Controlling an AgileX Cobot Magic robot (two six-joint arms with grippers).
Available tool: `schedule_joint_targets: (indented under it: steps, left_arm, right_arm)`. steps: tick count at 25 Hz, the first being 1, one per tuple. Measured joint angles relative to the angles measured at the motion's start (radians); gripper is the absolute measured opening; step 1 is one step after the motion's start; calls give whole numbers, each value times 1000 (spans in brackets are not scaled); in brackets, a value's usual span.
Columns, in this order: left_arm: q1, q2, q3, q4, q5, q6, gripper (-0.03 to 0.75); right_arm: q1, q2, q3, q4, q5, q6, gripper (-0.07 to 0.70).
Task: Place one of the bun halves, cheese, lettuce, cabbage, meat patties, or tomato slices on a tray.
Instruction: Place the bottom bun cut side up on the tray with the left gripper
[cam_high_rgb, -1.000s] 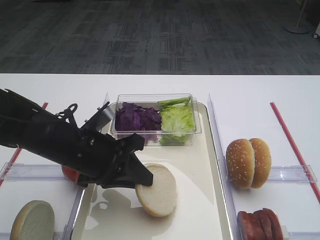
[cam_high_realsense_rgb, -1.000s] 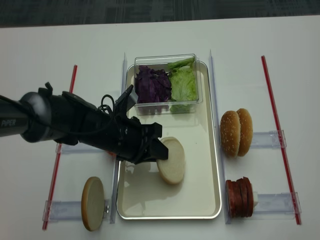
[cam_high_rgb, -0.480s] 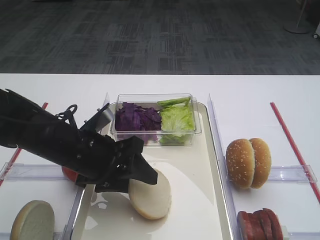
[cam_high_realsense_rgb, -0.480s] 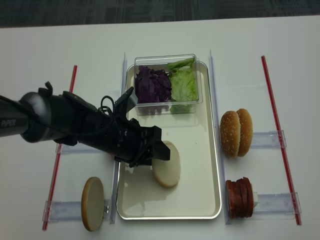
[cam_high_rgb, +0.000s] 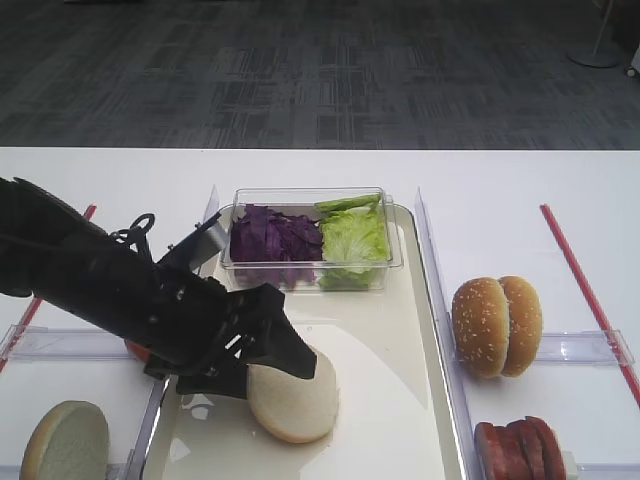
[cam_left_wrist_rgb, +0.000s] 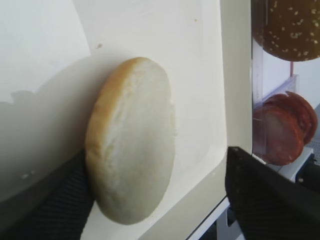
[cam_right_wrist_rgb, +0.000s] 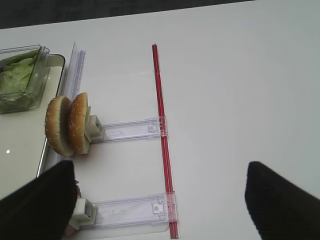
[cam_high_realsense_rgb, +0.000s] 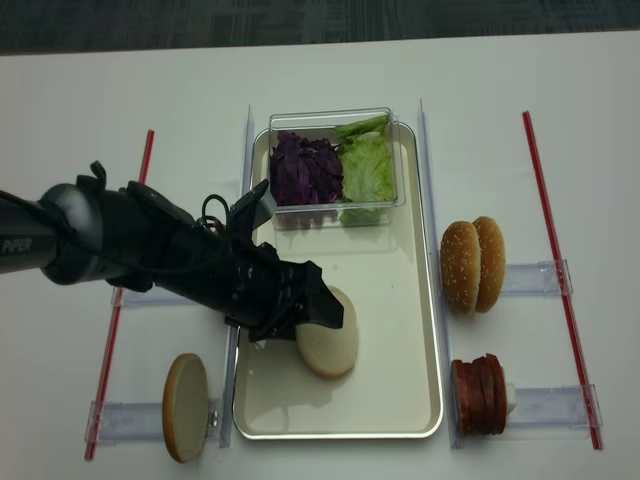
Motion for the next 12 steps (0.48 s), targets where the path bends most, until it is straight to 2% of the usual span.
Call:
schedule_joint_targets:
  steps: [5, 12]
  left_arm:
    - [0, 0, 0, 51, -27, -42, 505]
    - [0, 0, 0, 71, -37, -62, 505]
  right_arm:
    - [0, 0, 0, 0, 0, 0, 692]
    - [0, 0, 0, 0, 0, 0, 692]
